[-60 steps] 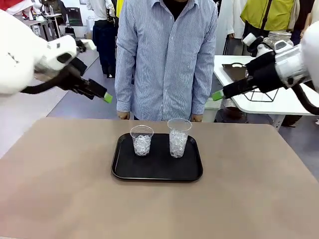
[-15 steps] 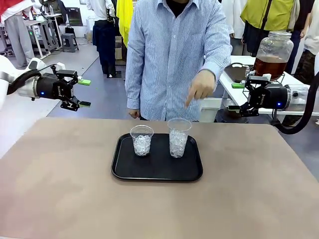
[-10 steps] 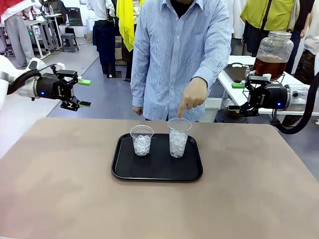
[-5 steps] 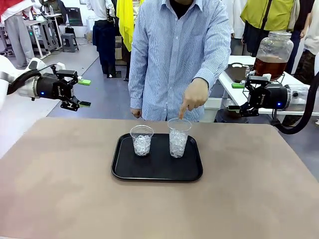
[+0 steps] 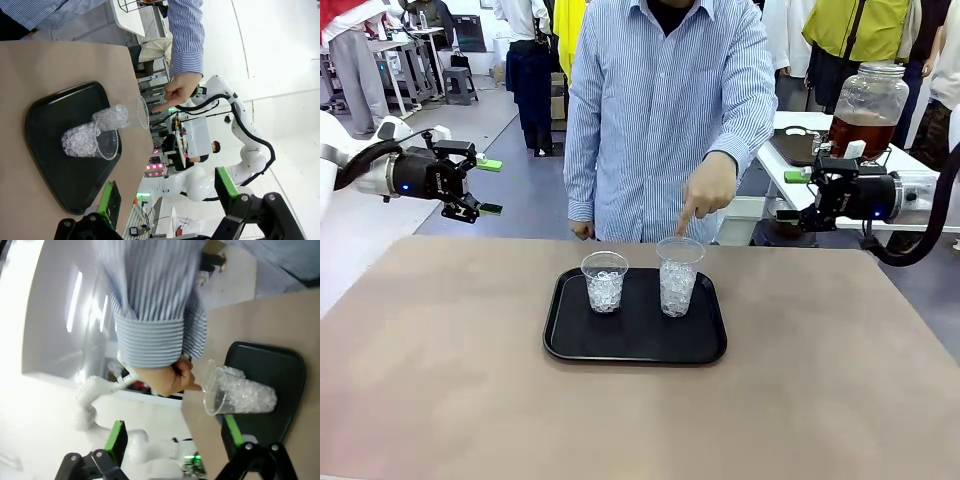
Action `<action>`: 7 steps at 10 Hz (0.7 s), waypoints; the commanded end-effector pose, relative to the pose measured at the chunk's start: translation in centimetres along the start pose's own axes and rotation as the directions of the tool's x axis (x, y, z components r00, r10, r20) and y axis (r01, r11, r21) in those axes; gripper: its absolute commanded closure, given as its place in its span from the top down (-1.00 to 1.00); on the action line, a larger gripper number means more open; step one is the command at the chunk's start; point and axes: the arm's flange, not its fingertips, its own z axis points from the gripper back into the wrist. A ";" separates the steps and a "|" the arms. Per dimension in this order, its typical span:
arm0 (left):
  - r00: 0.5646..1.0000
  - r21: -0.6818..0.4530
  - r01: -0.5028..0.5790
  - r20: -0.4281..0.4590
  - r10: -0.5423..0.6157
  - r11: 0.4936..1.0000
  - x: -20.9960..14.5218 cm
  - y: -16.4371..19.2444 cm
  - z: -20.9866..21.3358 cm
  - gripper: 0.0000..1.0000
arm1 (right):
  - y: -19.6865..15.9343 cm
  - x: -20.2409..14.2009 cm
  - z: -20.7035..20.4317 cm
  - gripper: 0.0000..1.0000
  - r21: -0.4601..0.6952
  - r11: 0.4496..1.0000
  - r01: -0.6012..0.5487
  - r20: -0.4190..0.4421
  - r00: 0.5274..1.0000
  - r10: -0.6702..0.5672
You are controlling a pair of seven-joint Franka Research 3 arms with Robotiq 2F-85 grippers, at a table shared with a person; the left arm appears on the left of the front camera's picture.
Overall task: Pour the drink into the iced cup.
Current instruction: Pick up the iced cup indicated by the human and present it to them.
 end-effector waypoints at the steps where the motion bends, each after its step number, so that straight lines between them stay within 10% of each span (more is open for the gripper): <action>1: 1.000 0.003 0.006 0.003 -0.006 1.000 -0.1 -0.1 0.0 1.00 | -1.0 -1.7 -0.3 1.00 0.008 0.954 -0.299 -0.039 0.953 0.300; 5: 1.000 0.003 0.006 0.003 -0.006 1.000 -0.1 -0.1 0.0 1.00 | -2.2 -2.6 -0.6 1.00 0.046 0.805 -0.592 -0.168 0.789 0.590; 7: 1.000 0.003 0.006 0.003 -0.006 1.000 -0.1 -0.1 0.0 1.00 | -1.8 -2.4 -0.7 1.00 0.029 0.833 -0.552 -0.158 0.821 0.549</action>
